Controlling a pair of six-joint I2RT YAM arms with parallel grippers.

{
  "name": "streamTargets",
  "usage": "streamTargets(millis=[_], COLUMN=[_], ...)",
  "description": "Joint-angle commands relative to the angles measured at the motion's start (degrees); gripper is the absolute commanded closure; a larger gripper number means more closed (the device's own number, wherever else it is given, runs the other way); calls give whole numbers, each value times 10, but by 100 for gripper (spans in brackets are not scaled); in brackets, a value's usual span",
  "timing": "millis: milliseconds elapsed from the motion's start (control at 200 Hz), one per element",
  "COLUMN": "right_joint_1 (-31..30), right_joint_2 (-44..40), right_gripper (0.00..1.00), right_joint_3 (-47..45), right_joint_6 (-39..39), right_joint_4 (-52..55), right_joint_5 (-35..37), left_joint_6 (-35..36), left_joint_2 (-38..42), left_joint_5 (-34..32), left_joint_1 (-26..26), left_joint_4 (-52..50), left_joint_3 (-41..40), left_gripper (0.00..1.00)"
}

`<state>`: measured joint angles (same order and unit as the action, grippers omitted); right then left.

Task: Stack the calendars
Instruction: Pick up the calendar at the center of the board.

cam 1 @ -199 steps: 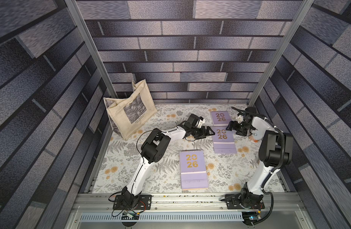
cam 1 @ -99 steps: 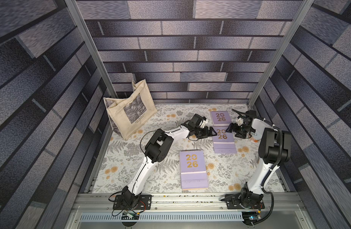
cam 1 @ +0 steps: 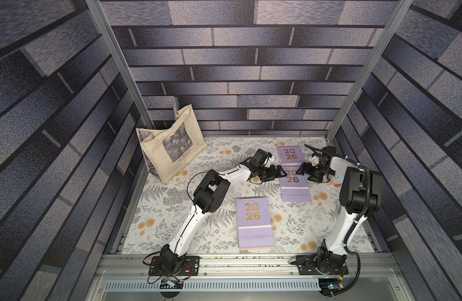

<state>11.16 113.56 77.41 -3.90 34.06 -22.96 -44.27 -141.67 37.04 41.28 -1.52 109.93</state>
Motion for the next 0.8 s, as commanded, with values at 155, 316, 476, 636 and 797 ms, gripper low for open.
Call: streamTargets(millis=[155,316,476,636,797], right_joint_1=[-2,-11,-28,-44,-49], right_joint_2=[20,20,40,46,48], right_gripper=[17,18,18,19,19], right_joint_3=[-17,-22,-23,-20,-22], right_joint_6=[-13,-22,-34,-41,-42], right_joint_4=[-20,-32,-44,-47,-48], right_joint_5=[-58,-83,-97,-96,-97], left_joint_6=[-78,-85,-94,-101,-100], left_joint_2=[-34,-36,-34,-36,-29], left_joint_5=[7,6,5,7,7], left_joint_1=[3,4,4,3,1], left_joint_4=[71,83,99,111,121], left_joint_3=[8,5,-3,-5,-15], left_gripper=[6,6,6,6,10])
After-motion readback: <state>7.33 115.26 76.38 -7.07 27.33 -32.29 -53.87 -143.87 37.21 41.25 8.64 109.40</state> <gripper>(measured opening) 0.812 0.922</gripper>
